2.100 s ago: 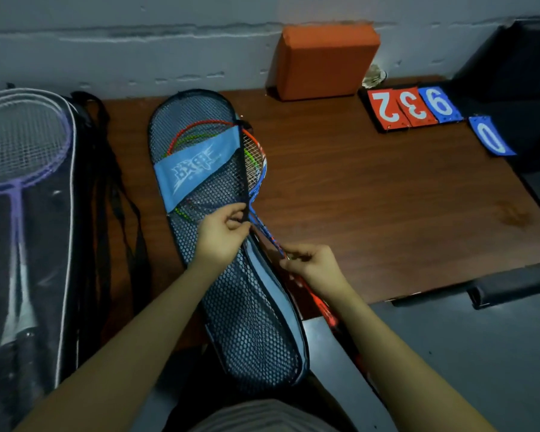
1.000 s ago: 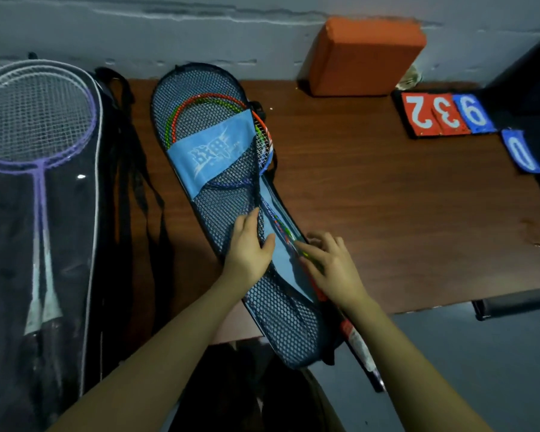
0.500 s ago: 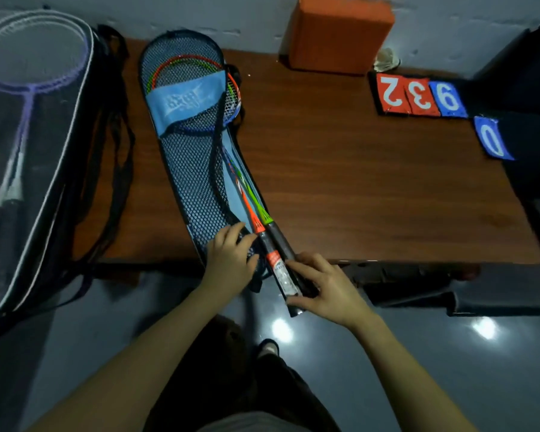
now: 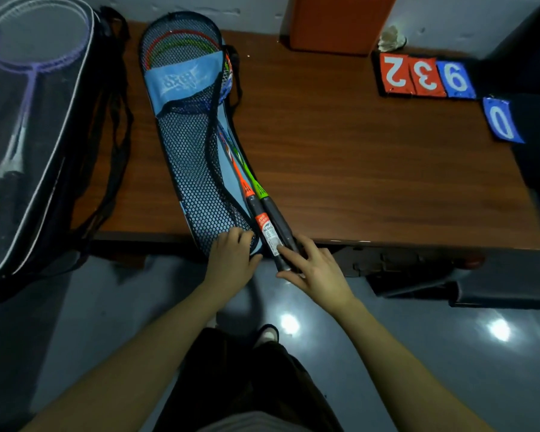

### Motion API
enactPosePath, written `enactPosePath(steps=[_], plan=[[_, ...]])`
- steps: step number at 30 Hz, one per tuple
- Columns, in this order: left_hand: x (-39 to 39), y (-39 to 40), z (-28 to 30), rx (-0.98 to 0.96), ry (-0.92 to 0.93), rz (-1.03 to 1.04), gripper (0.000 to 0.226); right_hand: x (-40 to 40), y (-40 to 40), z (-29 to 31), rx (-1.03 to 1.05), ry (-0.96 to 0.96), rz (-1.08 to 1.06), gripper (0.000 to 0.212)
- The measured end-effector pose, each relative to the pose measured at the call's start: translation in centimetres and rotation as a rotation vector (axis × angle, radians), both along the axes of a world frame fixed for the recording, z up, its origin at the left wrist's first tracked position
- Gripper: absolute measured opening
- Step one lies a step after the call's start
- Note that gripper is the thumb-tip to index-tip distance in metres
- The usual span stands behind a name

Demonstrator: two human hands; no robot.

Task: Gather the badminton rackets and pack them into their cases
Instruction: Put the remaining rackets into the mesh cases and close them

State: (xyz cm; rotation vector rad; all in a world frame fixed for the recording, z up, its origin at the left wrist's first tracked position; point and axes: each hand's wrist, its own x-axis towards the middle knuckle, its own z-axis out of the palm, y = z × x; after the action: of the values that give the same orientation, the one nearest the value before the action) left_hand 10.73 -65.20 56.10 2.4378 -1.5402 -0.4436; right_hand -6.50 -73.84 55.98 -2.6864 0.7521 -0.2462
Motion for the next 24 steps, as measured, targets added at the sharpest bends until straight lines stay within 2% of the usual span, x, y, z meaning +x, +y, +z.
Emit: enactPosePath(steps=[8,12,17,21,24], plan=[[-0.4,-0.4,0.0,-0.054,0.156,0.098,0.014,0.1,-0.7,0.2,0.169,0.097,0.001,0.055],[-0.6,0.0,0.7,-0.219,0.333,0.248,0.009,0.4,-0.2,0.9,0.26,-0.016,-0.069,0.051],[-0.8,1.4,2.3,-0.459,0.581,0.445,0.017,1.6,0.1,2.9,0.403,-0.195,-0.087,0.045],[-0.6,2.9,3.3,-0.501,0.683,0.501,0.019,2.8,0.9,4.4,0.459,-0.342,-0.187,0.041],[0.2,3.2,4.1,-0.511,0.76,0.524,0.027,4.6,1.2,5.0,0.402,-0.32,-0.186,0.041]])
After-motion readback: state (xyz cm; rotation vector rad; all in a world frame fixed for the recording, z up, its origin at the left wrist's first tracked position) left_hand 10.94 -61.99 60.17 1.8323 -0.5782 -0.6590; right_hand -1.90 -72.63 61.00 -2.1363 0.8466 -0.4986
